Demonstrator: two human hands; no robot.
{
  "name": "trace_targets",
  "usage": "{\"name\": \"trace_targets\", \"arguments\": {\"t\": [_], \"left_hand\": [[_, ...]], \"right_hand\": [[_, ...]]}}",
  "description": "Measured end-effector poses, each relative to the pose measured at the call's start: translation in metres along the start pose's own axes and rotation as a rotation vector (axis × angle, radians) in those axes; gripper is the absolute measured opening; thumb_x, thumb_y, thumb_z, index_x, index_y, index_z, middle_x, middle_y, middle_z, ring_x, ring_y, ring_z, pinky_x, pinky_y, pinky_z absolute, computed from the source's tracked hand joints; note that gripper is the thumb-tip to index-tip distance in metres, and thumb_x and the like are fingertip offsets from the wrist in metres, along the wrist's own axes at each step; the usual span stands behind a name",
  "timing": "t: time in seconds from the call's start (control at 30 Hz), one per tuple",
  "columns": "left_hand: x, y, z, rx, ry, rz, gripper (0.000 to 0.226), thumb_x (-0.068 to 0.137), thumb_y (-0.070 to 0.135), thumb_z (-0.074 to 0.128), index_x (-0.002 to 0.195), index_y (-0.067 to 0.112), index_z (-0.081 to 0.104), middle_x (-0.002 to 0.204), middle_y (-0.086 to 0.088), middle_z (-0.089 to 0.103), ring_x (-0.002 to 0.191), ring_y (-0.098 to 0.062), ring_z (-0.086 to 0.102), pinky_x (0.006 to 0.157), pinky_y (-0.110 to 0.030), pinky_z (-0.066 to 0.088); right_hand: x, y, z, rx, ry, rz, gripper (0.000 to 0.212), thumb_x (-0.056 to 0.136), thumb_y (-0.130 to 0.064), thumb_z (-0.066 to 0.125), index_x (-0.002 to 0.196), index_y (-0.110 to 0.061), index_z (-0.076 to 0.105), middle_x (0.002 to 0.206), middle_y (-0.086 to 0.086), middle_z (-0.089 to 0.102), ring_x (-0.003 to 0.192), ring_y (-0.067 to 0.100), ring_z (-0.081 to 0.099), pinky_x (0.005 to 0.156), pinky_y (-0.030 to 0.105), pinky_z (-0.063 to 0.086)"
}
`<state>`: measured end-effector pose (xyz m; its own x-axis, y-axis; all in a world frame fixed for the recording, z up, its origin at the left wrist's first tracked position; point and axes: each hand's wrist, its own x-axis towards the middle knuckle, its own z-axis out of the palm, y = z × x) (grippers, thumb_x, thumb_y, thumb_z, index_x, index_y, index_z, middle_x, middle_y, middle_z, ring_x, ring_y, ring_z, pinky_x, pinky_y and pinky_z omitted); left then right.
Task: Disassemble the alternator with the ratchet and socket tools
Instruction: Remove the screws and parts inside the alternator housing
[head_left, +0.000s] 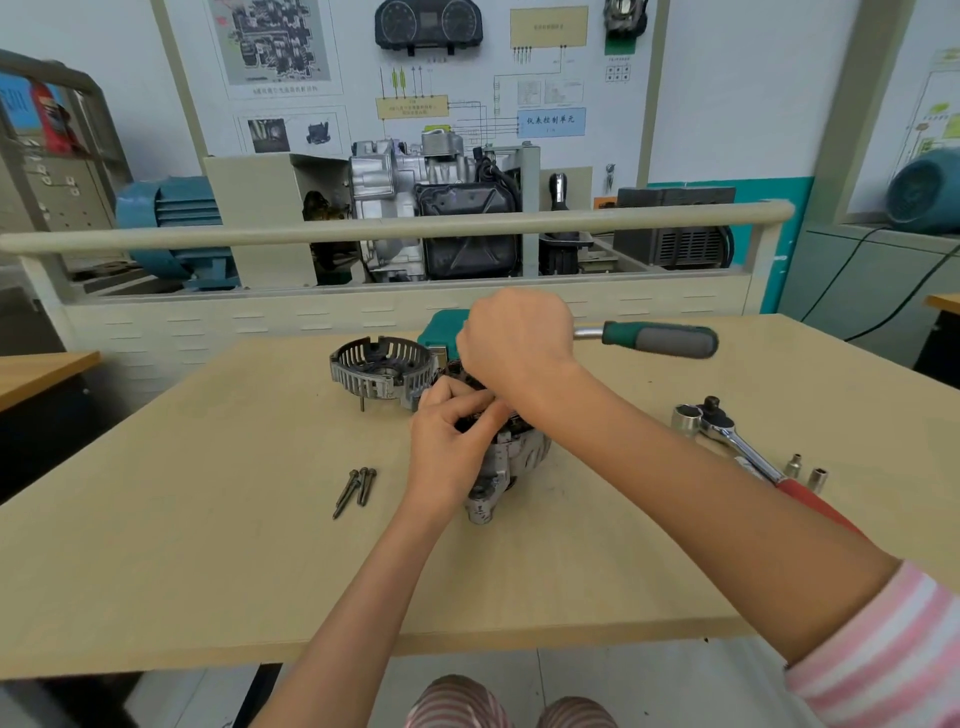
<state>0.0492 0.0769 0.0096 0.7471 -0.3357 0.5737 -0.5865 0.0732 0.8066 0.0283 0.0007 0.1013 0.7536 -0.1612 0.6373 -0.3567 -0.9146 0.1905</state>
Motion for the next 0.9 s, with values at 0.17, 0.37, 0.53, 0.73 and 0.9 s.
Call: {"name": "trace_targets", "arguments": {"t": [0.17,0.37,0.53,0.73,0.9], "left_hand": [[-0.001,0.001,-0.005,-0.032,-0.059,-0.014,0.029,0.088,0.018,0.063,0.075,0.043,0.068,0.091,0.023,0.059,0.110,-0.016,0.049,0.095,-0.029,0.037],[0.002,0.001,-0.009,-0.043,-0.056,-0.003,0.017,0.083,0.022,0.068,0.077,0.038,0.071,0.090,-0.002,0.059,0.100,-0.022,0.054,0.096,-0.040,0.042],[0.003,-0.001,-0.007,-0.036,-0.024,-0.029,0.026,0.080,0.013,0.071,0.068,0.035,0.070,0.075,0.002,0.049,0.084,-0.018,0.048,0.089,-0.039,0.041],[0.002,-0.002,-0.008,-0.065,-0.028,-0.060,0.036,0.083,0.008,0.066,0.063,0.038,0.069,0.082,0.015,0.055,0.102,-0.023,0.054,0.091,-0.036,0.044],[0.001,0.000,-0.014,-0.051,-0.106,-0.037,0.028,0.087,0.023,0.064,0.071,0.045,0.070,0.093,0.008,0.058,0.107,-0.015,0.053,0.093,-0.028,0.039]], "right_hand": [[0.000,0.005,-0.002,0.070,0.079,-0.237,0.040,0.092,-0.035,0.039,0.059,-0.014,0.039,0.052,-0.004,0.030,0.047,0.016,0.033,0.043,0.025,0.015],[0.001,0.013,-0.001,0.259,0.055,-0.291,0.040,0.091,-0.035,0.041,0.054,-0.020,0.034,0.050,-0.007,0.034,0.052,0.015,0.037,0.044,0.025,0.017],[0.001,0.001,0.002,0.079,0.021,-0.075,0.036,0.092,-0.023,0.044,0.058,-0.017,0.034,0.053,-0.003,0.030,0.046,0.016,0.032,0.043,0.024,0.015],[0.002,-0.010,-0.001,0.024,0.029,-0.071,0.040,0.091,-0.023,0.045,0.055,-0.016,0.030,0.054,-0.002,0.032,0.044,0.013,0.028,0.042,0.024,0.018],[0.005,0.006,-0.001,0.194,0.012,-0.270,0.042,0.090,-0.036,0.042,0.053,-0.020,0.030,0.052,-0.005,0.035,0.048,0.012,0.032,0.044,0.025,0.016]]}}
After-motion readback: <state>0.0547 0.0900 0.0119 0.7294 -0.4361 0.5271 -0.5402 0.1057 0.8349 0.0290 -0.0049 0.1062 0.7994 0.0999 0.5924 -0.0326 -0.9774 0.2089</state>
